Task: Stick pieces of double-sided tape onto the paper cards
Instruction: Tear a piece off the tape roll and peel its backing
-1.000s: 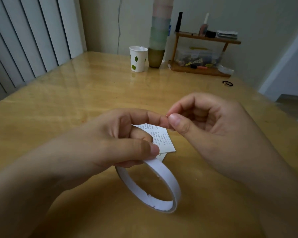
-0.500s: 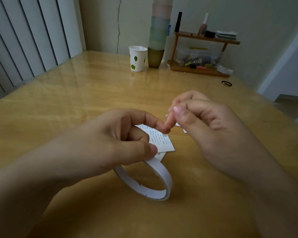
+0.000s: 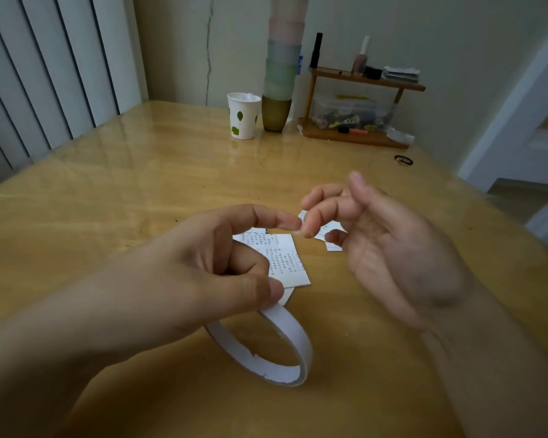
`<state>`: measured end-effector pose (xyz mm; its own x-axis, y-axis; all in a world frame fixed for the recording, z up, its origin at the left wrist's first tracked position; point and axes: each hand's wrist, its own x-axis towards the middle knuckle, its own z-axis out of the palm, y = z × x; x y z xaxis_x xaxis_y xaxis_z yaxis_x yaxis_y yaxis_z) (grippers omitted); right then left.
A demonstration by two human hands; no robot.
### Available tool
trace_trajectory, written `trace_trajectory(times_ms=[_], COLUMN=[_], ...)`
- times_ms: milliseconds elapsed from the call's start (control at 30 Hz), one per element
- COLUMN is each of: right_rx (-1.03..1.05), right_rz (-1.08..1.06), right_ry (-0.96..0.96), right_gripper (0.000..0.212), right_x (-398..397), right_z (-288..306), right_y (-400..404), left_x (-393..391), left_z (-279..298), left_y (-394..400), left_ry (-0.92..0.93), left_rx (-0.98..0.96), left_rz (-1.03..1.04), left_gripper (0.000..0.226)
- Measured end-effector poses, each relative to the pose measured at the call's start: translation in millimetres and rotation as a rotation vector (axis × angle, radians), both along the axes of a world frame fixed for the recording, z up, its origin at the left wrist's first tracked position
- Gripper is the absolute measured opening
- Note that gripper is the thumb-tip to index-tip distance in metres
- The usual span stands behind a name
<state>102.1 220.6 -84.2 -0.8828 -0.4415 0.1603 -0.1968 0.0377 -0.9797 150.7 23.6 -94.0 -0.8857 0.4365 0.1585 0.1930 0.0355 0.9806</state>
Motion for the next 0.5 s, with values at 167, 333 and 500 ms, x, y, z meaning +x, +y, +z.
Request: trace_trajectory(times_ms=[167,333,500], right_rx=[-0.223,0.458,0.816], right_rz=[-0.143,-0.553,-0.431], right_ry=[-0.134,0.192,0.253], right_gripper=[0.057,0.04,0.077], right_x=[-10.9,-31.7,-45.4], right_z=[7.2,-12.7,-36.1], right_y=[12.4,23.9,21.8], left_x=[-6.0,-3.1,-2.0], left_z=[-0.8,1.9,4.4], left_y=[-7.2,-3.6,1.3], left_ry=[0.034,0.046,0.059], left_rx=[0.136,0.028,-0.009], left_rz=[0.185,0.154,0.255], left_gripper=[0.085,0.064,0.022])
